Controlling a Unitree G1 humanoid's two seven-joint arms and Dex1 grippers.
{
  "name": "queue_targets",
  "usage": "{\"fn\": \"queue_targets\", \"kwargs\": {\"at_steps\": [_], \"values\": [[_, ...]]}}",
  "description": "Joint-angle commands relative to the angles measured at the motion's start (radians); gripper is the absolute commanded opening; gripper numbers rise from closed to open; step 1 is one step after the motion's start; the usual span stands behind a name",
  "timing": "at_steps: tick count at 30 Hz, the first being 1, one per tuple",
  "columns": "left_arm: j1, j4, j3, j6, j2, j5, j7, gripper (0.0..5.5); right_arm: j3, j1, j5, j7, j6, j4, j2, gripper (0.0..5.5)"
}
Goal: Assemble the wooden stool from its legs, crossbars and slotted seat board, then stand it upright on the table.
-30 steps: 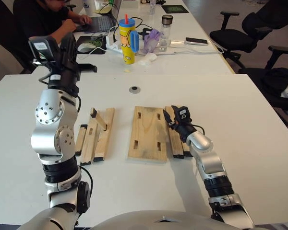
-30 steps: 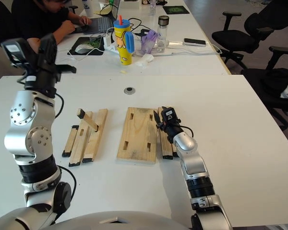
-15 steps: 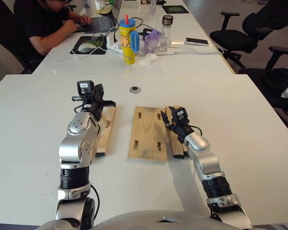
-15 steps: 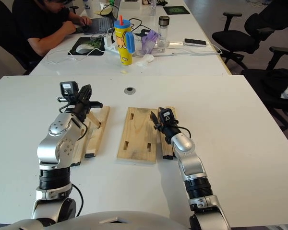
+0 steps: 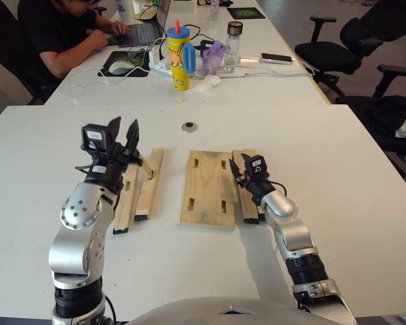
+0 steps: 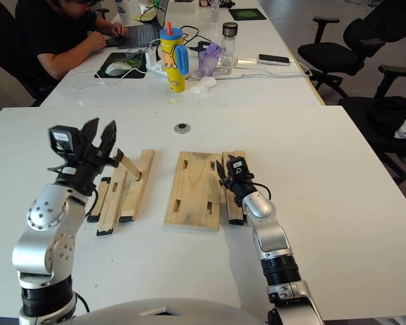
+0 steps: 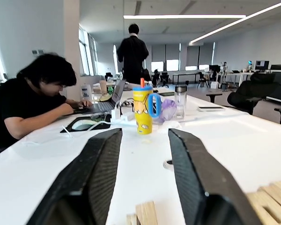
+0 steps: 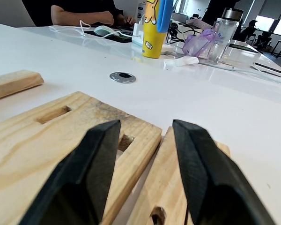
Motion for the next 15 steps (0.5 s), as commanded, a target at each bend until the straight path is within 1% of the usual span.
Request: {"fn": "queue_targets", "kwargs": {"at_steps": [1, 3, 8, 15], "values": [[0.025, 0.013, -0.013, 0.017, -0.026, 0.008, 0.027, 2.51, 0.01, -0.003, -0.01, 0.006, 0.011, -0.009, -0.001, 2.05], [0.032, 0.047, -0.004, 0.019, -0.054, 0.01, 0.056, 2.85, 0.013, -0.01, -0.007, 0.015, 0.014, -0.009, -0.004, 2.05], [0.039, 0.099, -0.047, -0.009, -0.094, 0.043, 0.088, 2.85, 0.017, -0.032, -0.004, 0.045, 0.018, 0.006, -0.021, 2.05], [0.051, 0.156, -0.037, -0.022, -0.146, 0.06, 0.138, 2.85, 0.018, -0.057, -0.001, 0.078, 0.026, 0.016, -0.036, 2.05]]}}
